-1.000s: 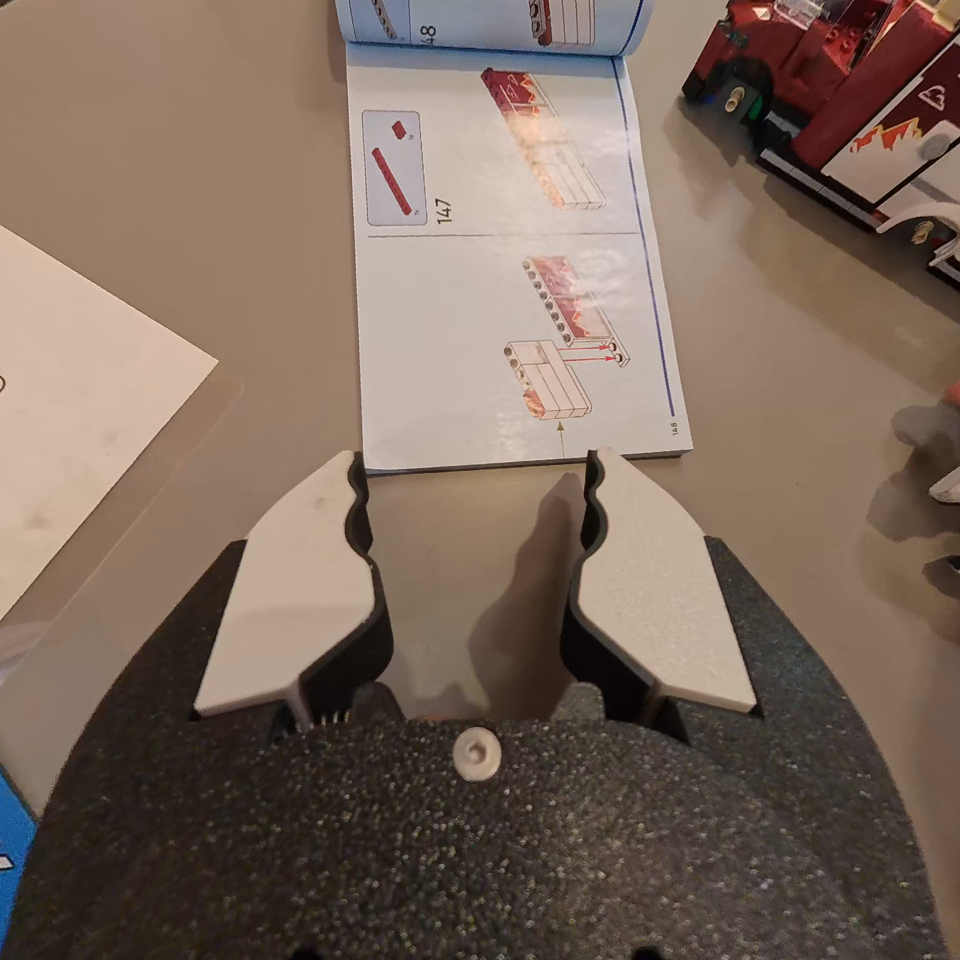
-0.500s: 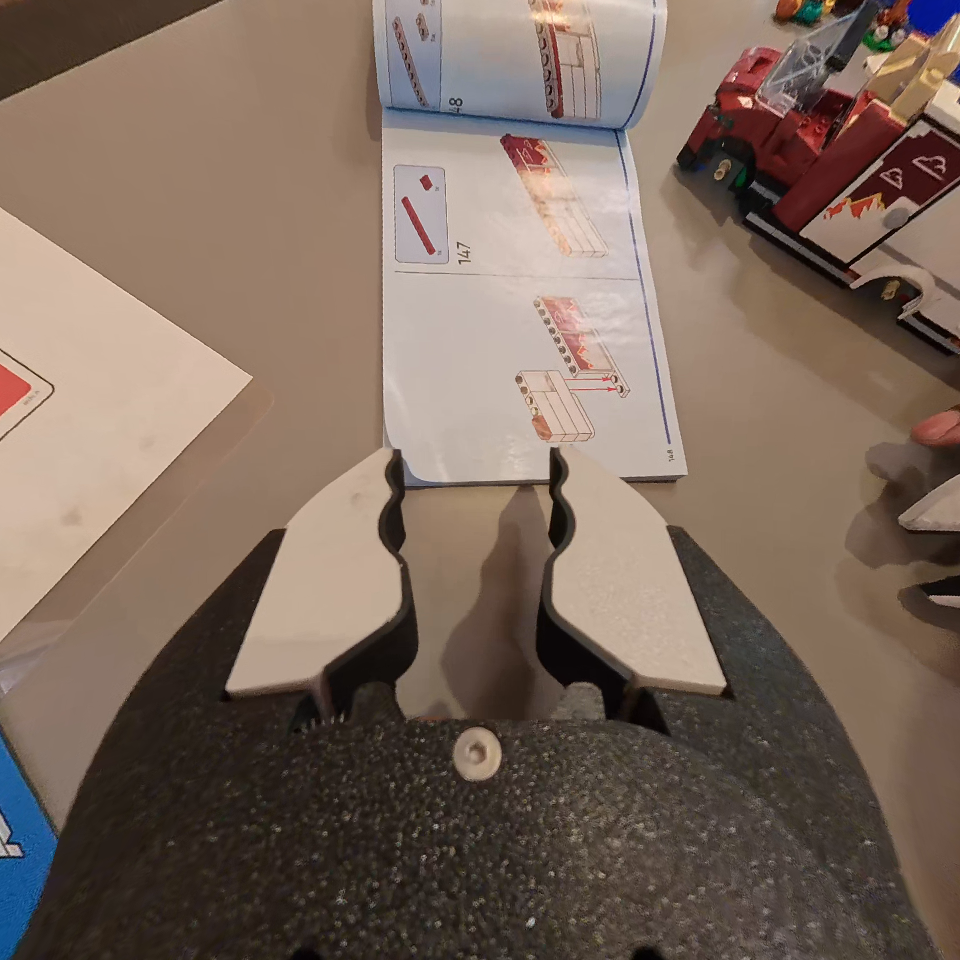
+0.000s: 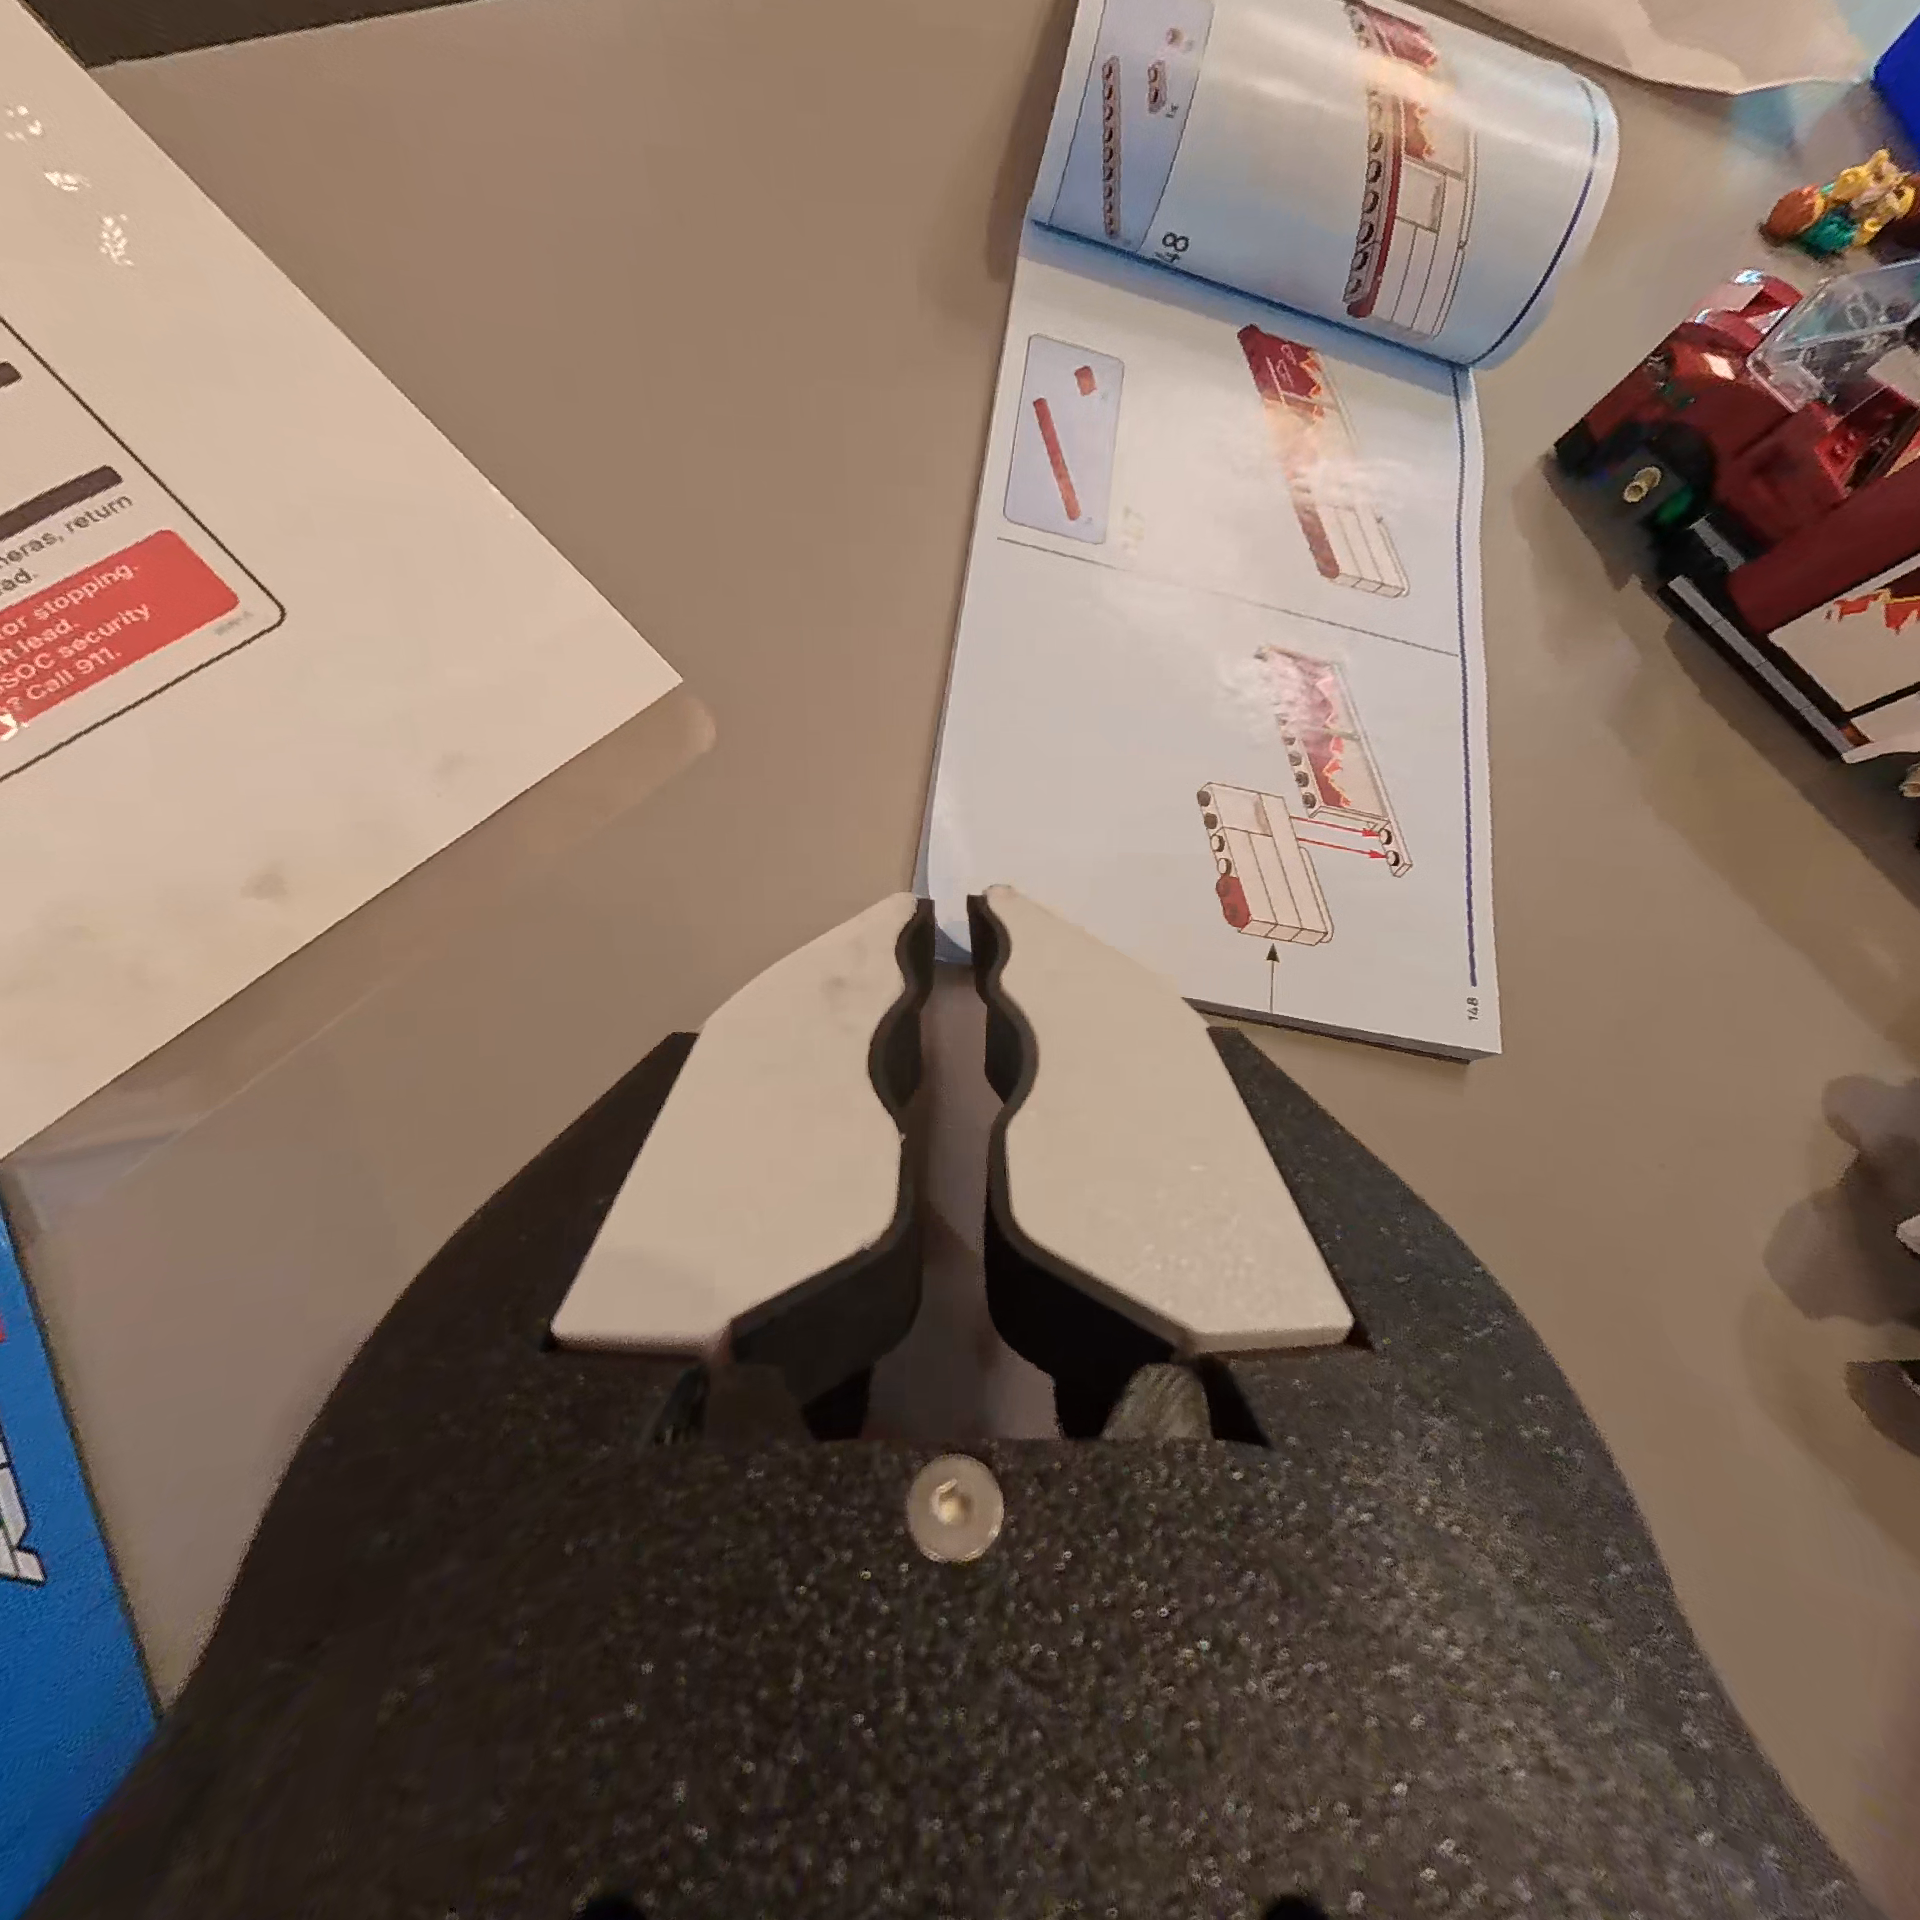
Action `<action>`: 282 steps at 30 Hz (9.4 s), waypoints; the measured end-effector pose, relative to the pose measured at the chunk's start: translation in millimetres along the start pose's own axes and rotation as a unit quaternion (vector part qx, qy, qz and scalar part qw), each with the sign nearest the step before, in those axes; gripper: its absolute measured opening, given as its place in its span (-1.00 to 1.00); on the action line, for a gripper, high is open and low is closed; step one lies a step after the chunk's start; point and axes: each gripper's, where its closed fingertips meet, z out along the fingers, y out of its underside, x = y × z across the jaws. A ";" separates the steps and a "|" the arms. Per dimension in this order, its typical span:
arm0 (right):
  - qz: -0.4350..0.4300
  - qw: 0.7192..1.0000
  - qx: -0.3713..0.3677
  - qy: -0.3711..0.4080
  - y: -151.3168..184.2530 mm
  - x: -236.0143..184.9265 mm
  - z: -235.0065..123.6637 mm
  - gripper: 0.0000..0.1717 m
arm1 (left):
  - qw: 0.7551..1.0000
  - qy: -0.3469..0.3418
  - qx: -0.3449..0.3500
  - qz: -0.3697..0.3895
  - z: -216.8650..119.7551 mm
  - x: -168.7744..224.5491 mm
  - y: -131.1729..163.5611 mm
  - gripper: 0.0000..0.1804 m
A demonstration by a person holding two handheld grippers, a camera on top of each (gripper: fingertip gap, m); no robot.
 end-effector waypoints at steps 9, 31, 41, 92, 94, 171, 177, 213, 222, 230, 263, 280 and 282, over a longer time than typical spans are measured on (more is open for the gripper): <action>-0.004 1.000 0.002 0.011 -1.7 2.6 1.1 -0.62 | 0.999 0.008 0.033 -0.011 -5.1 0.5 -9.2 -1.00; -0.029 0.995 -0.071 0.067 -51.0 84.7 -14.0 -0.58 | 0.973 0.116 0.170 -0.103 -22.7 22.5 -49.1 -1.00; 0.141 0.987 -0.066 -0.033 -49.1 147.6 40.4 -0.40 | 0.960 0.139 0.207 -0.124 -27.9 24.5 -57.8 -1.00; 0.129 0.989 0.000 0.072 0.7 101.2 39.3 -0.18 | 0.993 -0.008 -0.039 0.107 18.7 31.7 4.3 -0.09; 0.114 0.991 -0.001 0.075 0.0 98.7 39.5 -0.19 | 0.995 -0.010 -0.038 0.096 18.3 29.3 3.9 -0.08; 0.098 0.993 -0.035 0.058 5.8 92.4 47.2 -0.24 | 0.994 0.003 -0.039 0.106 19.1 44.9 1.1 0.10; 0.098 0.992 -0.036 0.076 11.3 105.8 46.7 -0.27 | 0.994 0.008 -0.023 0.105 14.5 46.0 -4.6 -0.07; 0.063 0.995 -0.017 0.078 16.7 129.7 48.1 -0.17 | 0.994 0.034 0.064 -0.082 1.3 19.2 -22.0 -1.00; 0.028 0.995 0.015 0.095 6.5 130.7 46.3 -0.16 | 0.982 0.077 0.106 -0.140 -5.1 19.4 -32.1 -1.00; -0.002 0.994 0.029 0.107 0.5 129.2 47.0 -0.17 | 0.970 0.104 0.131 -0.176 -9.0 20.0 -38.3 -1.00; -0.045 0.989 0.054 0.131 -10.0 127.1 46.6 -0.20 | 0.988 0.107 0.036 -0.105 5.2 40.1 -16.5 -0.77; 0.062 0.989 0.033 0.128 -30.8 123.4 68.3 -0.10 | 0.988 0.104 0.045 -0.101 5.8 43.0 -20.2 -0.77; 0.061 0.989 0.021 0.132 -30.1 122.7 71.7 -0.08 | 0.989 0.103 0.046 -0.101 6.0 43.2 -20.5 -0.77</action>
